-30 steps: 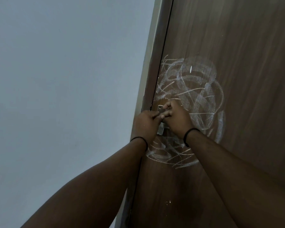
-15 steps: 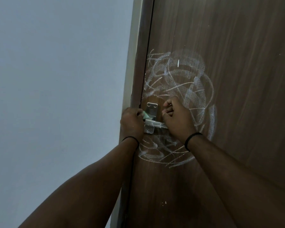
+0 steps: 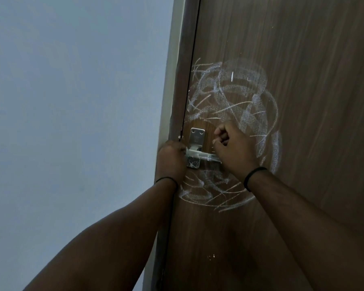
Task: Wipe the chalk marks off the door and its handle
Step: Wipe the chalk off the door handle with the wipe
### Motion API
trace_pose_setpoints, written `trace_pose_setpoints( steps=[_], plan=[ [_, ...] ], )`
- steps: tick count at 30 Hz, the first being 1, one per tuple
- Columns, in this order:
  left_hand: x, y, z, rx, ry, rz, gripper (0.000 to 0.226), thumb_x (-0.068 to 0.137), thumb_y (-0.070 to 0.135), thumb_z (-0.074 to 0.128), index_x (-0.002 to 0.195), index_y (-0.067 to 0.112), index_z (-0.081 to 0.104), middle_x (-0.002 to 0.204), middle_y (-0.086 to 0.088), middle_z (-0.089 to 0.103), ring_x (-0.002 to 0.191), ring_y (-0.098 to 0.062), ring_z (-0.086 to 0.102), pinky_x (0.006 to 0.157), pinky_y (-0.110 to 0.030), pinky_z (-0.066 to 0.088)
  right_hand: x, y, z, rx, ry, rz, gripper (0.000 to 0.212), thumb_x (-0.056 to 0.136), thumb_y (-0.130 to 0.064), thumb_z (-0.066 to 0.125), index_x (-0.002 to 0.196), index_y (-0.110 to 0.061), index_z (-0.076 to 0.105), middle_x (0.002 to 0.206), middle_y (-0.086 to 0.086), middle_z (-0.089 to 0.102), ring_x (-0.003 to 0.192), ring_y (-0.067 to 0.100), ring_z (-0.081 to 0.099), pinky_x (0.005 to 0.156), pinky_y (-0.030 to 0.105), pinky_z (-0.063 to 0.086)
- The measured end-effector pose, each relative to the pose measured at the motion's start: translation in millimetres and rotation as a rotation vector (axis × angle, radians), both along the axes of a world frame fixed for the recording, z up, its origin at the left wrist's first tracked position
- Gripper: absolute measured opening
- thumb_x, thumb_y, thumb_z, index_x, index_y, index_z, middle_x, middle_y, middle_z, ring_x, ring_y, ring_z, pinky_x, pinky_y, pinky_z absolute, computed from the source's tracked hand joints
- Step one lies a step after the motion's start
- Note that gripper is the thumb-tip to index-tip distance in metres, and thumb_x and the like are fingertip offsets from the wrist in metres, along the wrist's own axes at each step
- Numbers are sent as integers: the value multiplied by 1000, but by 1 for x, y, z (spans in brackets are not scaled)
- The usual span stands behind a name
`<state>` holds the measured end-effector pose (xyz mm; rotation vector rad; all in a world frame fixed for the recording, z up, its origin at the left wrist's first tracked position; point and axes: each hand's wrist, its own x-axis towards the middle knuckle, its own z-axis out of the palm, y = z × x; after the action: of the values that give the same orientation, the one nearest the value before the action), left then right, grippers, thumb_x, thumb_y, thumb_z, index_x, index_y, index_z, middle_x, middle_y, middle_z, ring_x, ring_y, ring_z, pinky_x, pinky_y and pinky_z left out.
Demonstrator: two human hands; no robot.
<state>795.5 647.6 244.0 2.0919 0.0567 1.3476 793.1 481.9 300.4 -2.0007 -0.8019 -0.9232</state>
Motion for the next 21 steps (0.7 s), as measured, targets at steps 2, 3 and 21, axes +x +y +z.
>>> trace_pose_setpoints(
  steps=[2,3,21],
  plan=[
    [2,-1,11,-21,-29,5,18,80,1,65,83,14,78,88,-5,69,73,-9,51,65,-18,41,0,-1,8,15,-23,-6,17,88,-6,57,91,-23,54,78,-5,58,70,11,57,63,29,53],
    [3,-2,12,-31,-36,1,18,80,2,65,84,13,78,88,-6,69,73,-10,53,66,-20,43,0,-1,12,22,-36,-11,18,88,-6,57,91,-23,54,77,-7,58,68,7,55,62,27,52],
    [-8,-11,-17,-325,6,-73,19,86,6,64,92,14,80,94,-3,73,82,-11,60,71,-19,44,-11,-7,22,57,-83,0,13,89,-7,55,91,-21,56,74,-7,58,66,7,55,62,29,54]
  ],
)
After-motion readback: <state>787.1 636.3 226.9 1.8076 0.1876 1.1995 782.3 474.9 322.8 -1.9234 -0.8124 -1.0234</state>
